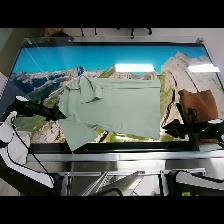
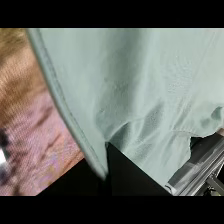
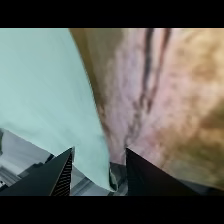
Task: Fold the shirts.
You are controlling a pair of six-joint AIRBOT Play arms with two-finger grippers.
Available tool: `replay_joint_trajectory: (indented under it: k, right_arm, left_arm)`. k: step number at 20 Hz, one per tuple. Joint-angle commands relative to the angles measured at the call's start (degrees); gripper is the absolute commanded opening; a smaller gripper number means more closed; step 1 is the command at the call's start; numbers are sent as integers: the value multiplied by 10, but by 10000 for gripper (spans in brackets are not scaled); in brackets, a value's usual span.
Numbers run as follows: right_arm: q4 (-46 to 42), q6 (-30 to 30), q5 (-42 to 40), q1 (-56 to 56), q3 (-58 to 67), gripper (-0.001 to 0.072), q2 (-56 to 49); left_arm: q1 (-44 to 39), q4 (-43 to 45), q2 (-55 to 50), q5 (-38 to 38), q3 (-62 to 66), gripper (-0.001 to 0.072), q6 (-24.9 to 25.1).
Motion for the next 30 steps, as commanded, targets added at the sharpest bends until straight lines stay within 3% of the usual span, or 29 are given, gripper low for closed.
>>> replay_joint_trajectory:
  k: [1, 3, 8, 9, 11, 12, 15, 18, 22, 26, 28, 30]
  right_arm:
    - [-2, 16, -20, 50, -16, 390, -9]
    - [-1, 24, -31, 86, -16, 383, -21]
    - [14, 26, -39, 113, -16, 336, -19]
    - [14, 26, -36, 112, -16, 289, -13]
    - [17, 26, -19, 112, -13, 52, 5]
    - [28, 23, -11, 112, -9, 16, 18]
    - [124, -10, 20, 106, 72, 15, 84]
    - [217, -42, 7, 106, 265, 15, 145]
    - [250, -47, -63, 106, 556, 15, 176]
    - [250, -37, -81, 106, 746, 16, 183]
    - [238, -37, -96, 106, 790, 16, 187]
    - [212, -29, -97, 106, 804, 17, 188]
  left_arm:
    - [-2, -8, 1, -19, 20, 51, 2]
    - [-2, -8, 1, -26, 33, 15, 2]
    - [-2, -8, 1, -37, 64, 20, 2]
    - [-2, -9, 1, -42, 71, 20, 2]
    - [-2, -13, 4, -57, 80, 19, -3]
    - [-2, -18, 14, -60, 79, 19, -4]
    - [-1, -88, 85, -83, 89, 18, -3]
    - [9, -176, 203, -99, 168, 18, -9]
    - [55, -396, 377, -28, 334, 18, -9]
    - [168, -408, 509, 62, 473, 19, -30]
    - [259, -372, 552, 70, 490, 19, -69]
    - [296, -353, 579, 74, 459, 19, -92]
